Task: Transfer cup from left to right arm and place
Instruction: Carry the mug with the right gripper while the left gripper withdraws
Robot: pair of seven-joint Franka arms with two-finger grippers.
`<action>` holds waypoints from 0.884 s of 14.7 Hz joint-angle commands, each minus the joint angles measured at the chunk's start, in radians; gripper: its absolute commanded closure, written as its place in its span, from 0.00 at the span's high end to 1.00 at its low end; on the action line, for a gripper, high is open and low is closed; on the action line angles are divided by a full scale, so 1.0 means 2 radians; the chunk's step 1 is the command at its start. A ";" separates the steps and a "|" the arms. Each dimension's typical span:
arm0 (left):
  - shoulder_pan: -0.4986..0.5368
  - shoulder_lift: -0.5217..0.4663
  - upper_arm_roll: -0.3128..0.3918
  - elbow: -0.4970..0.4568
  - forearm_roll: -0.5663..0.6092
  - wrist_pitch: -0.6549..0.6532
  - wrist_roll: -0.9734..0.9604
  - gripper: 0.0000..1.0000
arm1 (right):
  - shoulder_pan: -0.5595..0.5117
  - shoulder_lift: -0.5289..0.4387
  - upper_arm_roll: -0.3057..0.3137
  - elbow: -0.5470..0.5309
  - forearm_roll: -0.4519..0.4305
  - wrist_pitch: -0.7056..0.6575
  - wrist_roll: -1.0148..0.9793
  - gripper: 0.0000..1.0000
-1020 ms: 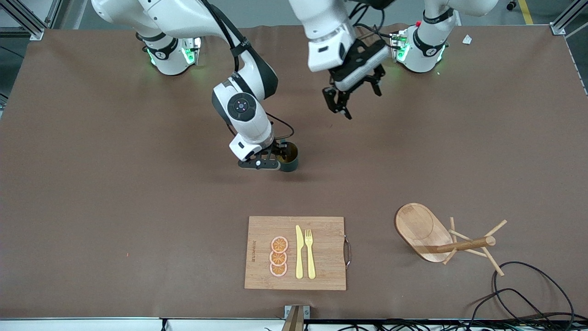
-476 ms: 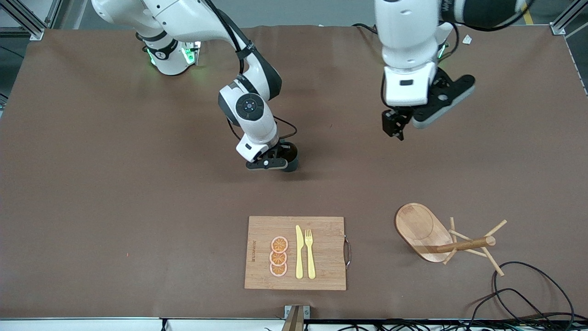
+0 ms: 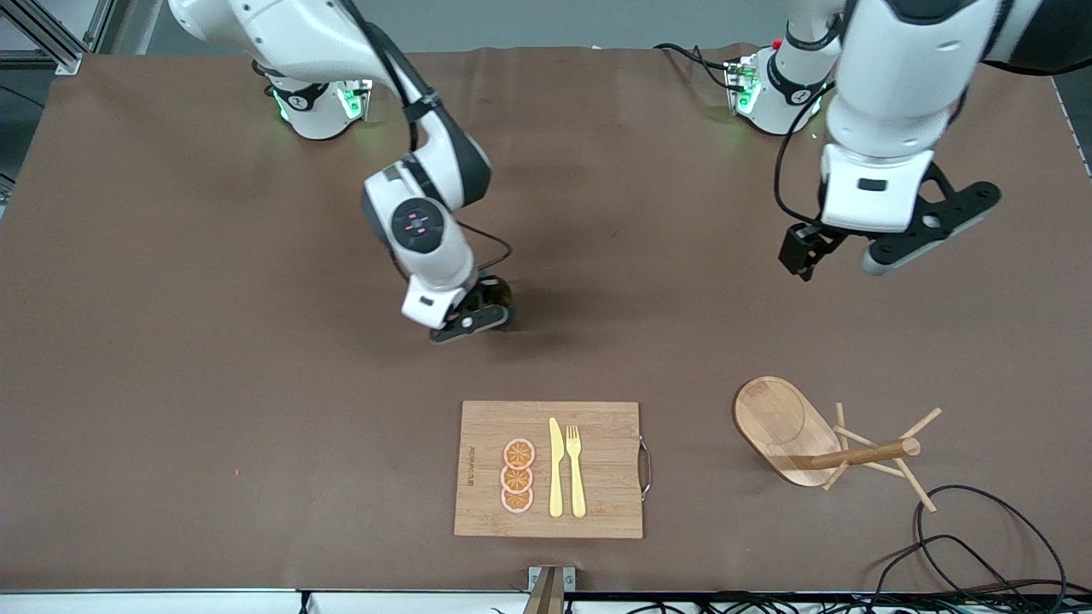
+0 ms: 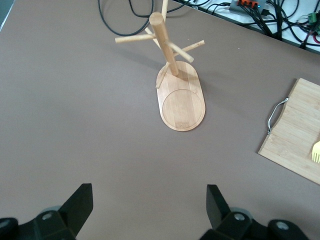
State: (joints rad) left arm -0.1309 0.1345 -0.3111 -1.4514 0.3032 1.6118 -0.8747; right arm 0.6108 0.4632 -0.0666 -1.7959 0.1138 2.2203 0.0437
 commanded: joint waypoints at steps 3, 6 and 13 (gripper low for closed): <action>0.014 -0.018 0.032 0.015 -0.059 -0.005 0.096 1.00 | -0.119 -0.070 0.009 -0.050 -0.022 -0.041 -0.261 0.00; 0.039 -0.038 0.051 0.010 -0.098 -0.010 0.184 1.00 | -0.181 -0.087 0.009 -0.072 -0.032 -0.040 -0.418 0.00; 0.050 -0.051 0.102 0.009 -0.103 -0.053 0.356 1.00 | -0.296 -0.083 0.010 -0.099 -0.052 0.014 -0.725 0.00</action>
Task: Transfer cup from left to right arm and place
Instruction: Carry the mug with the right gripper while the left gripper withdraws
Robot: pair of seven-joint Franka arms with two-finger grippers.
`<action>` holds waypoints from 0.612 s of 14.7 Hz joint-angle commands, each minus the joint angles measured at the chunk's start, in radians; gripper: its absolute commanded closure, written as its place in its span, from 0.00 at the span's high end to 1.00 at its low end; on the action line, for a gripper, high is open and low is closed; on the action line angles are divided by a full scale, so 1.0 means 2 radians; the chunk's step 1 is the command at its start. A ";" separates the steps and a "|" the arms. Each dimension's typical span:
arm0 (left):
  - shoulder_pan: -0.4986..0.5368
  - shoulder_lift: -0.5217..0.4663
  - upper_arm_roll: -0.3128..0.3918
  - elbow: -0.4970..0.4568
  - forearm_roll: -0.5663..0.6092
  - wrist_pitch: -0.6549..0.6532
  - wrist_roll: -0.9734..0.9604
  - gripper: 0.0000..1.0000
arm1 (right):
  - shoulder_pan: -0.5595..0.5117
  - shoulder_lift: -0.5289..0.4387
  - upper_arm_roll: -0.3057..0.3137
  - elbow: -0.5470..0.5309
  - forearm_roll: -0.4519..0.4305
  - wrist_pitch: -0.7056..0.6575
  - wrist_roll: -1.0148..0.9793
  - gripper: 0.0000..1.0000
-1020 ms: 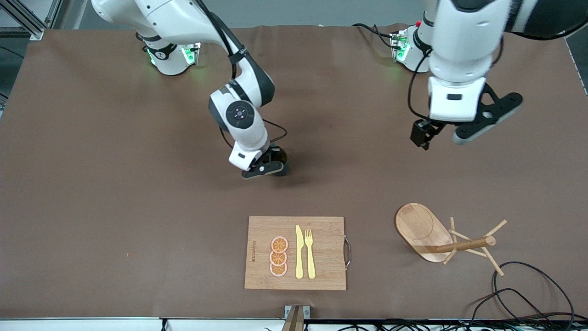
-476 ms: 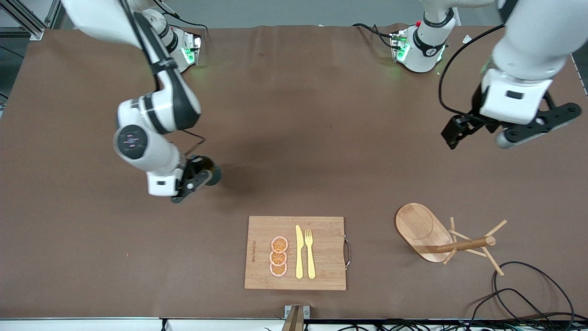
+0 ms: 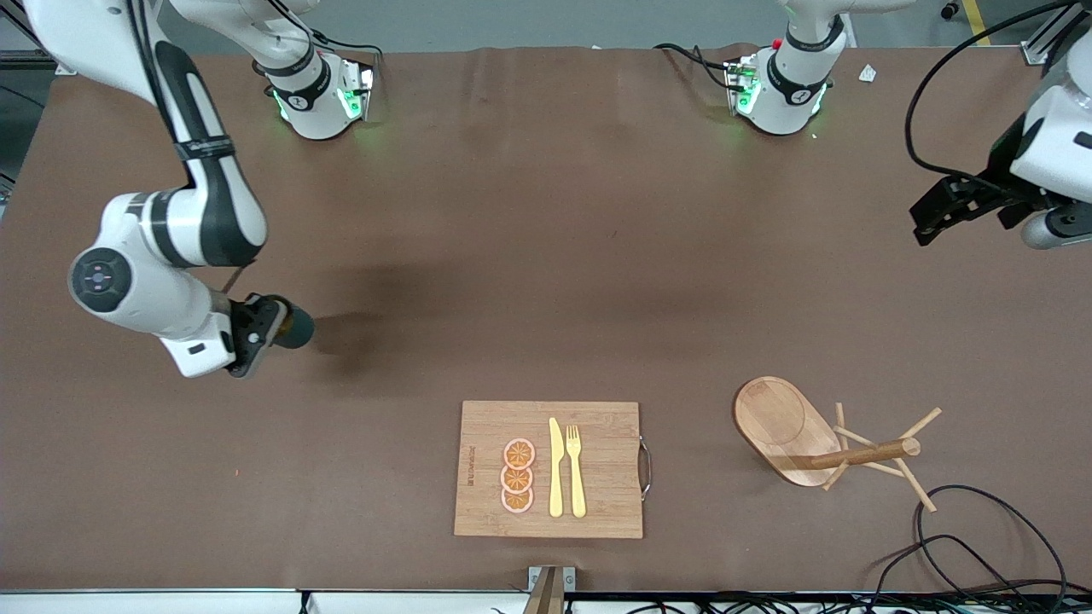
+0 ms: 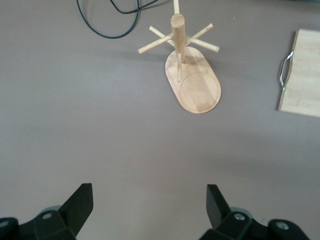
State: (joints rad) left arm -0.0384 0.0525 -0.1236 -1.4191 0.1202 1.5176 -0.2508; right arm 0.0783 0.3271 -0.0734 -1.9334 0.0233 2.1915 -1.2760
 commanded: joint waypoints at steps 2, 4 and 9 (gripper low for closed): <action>0.008 -0.012 0.010 -0.008 -0.012 -0.017 0.056 1.00 | -0.061 -0.013 0.014 -0.053 -0.007 0.062 -0.108 0.00; 0.008 -0.012 0.010 -0.008 -0.012 -0.023 0.058 1.00 | -0.070 -0.012 0.014 -0.060 -0.006 0.065 -0.163 0.01; 0.006 -0.028 0.012 -0.034 -0.014 -0.021 0.059 1.00 | -0.087 -0.008 0.015 -0.075 -0.006 0.071 -0.206 0.02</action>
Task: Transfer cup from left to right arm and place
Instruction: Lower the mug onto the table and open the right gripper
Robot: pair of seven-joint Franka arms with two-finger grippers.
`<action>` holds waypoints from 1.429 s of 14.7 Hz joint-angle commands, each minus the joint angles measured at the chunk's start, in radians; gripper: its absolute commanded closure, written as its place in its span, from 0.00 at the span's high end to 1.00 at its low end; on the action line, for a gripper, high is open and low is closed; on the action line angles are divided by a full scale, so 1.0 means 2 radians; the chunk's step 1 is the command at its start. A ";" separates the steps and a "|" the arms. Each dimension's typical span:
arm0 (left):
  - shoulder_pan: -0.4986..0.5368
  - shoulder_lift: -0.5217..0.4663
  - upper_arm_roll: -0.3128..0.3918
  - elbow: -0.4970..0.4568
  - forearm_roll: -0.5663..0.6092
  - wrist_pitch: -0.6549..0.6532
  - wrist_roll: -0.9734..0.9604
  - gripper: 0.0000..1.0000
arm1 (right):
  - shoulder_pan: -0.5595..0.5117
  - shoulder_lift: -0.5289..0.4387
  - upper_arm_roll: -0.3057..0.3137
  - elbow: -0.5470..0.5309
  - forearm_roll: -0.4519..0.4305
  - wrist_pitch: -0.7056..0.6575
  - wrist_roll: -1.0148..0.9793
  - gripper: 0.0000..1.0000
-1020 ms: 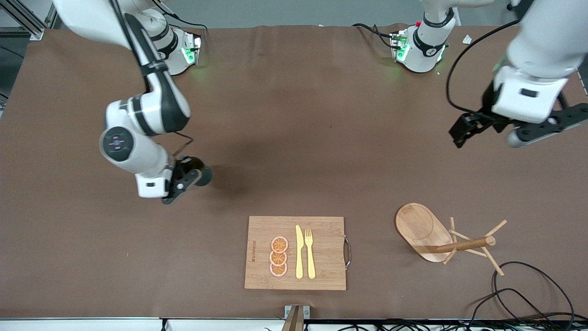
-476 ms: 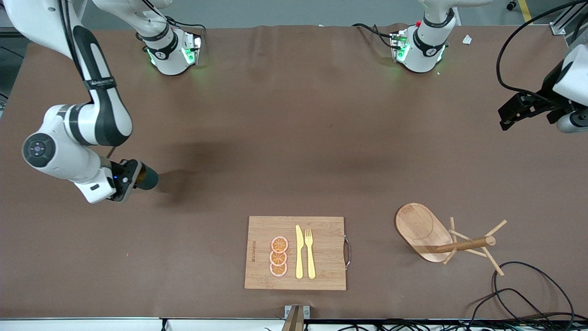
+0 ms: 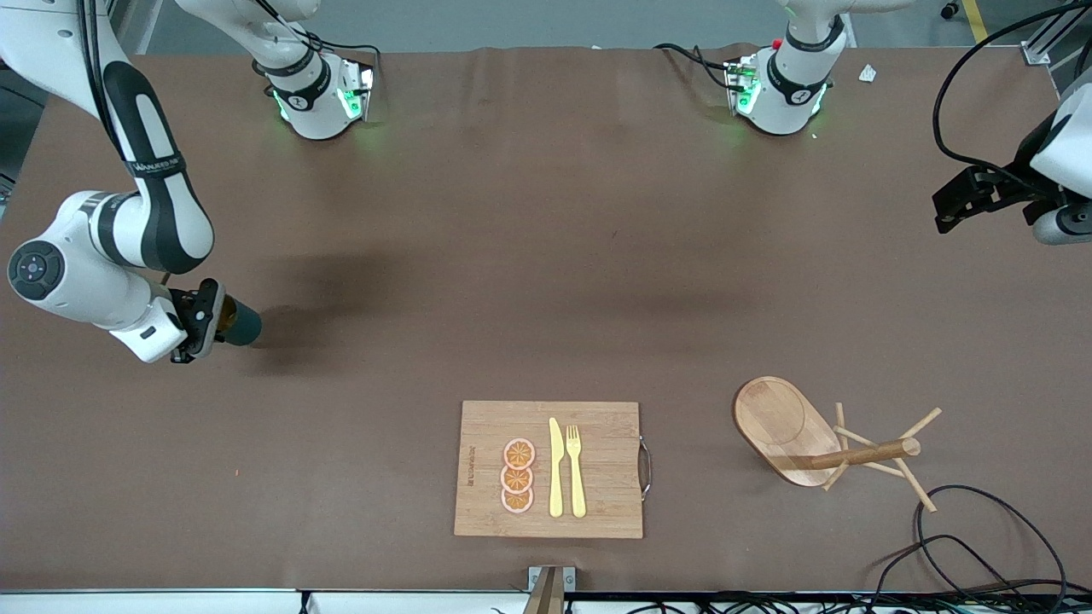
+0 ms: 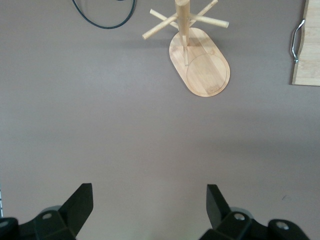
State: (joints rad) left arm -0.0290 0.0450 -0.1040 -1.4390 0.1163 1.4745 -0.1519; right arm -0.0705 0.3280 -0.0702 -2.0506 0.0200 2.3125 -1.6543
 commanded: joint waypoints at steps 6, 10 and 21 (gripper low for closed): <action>0.000 -0.034 0.004 -0.036 -0.044 -0.005 0.009 1.00 | -0.005 -0.008 0.034 -0.047 0.012 0.059 -0.017 0.02; -0.004 -0.034 0.001 -0.041 -0.045 -0.015 0.009 1.00 | -0.005 -0.007 0.035 -0.055 0.013 0.075 -0.017 0.02; 0.000 -0.031 -0.009 -0.042 -0.050 -0.008 0.008 1.00 | -0.008 -0.035 0.034 -0.009 0.015 -0.049 0.088 1.00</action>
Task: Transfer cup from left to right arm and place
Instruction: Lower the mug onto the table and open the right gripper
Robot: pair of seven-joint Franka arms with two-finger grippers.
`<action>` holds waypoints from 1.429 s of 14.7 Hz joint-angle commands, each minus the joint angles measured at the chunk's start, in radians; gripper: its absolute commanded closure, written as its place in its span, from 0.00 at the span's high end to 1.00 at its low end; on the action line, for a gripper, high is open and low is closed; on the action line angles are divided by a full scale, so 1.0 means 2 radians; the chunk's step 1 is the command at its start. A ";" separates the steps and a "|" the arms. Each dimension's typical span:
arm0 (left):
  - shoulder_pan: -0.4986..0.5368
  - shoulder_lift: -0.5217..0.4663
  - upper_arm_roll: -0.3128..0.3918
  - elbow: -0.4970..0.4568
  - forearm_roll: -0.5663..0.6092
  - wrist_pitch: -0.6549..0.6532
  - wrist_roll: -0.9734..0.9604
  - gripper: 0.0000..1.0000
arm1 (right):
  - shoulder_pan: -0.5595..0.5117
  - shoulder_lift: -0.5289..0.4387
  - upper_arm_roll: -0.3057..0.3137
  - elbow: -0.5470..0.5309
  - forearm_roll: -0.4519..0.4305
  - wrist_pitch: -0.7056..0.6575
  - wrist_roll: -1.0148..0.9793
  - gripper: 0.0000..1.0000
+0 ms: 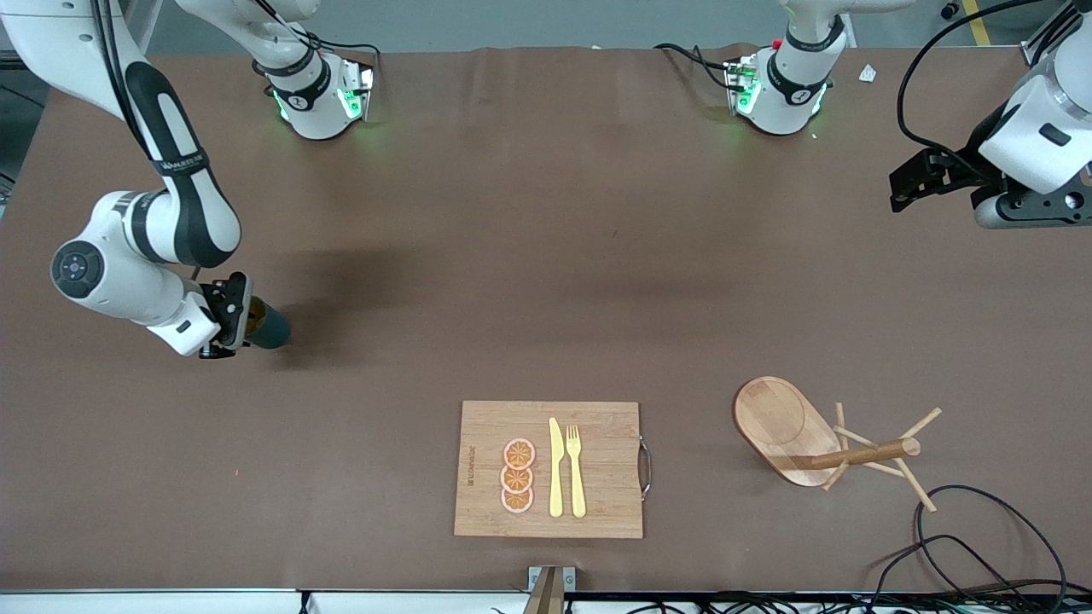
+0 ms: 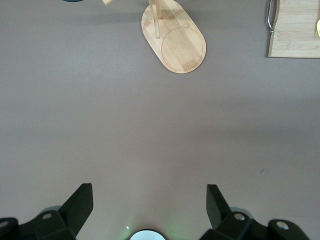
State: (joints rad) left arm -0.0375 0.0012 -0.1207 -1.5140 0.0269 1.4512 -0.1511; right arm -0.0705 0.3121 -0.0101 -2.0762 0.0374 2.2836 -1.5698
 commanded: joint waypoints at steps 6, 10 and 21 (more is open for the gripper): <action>0.006 -0.008 0.002 -0.005 0.008 0.024 0.007 1.00 | -0.008 -0.064 0.002 0.058 0.005 -0.121 0.217 1.00; 0.006 -0.008 0.004 -0.002 0.010 0.024 0.002 1.00 | -0.018 -0.062 0.000 0.130 0.004 -0.204 0.298 1.00; 0.005 -0.006 0.003 0.001 0.015 0.022 0.007 1.00 | -0.035 -0.085 -0.001 0.201 0.000 -0.311 0.577 1.00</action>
State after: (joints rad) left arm -0.0273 0.0009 -0.1113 -1.5136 0.0376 1.4933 -0.1512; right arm -0.1180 0.1830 -0.0247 -1.6713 0.0376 1.6936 -0.5629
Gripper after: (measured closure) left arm 0.000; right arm 0.000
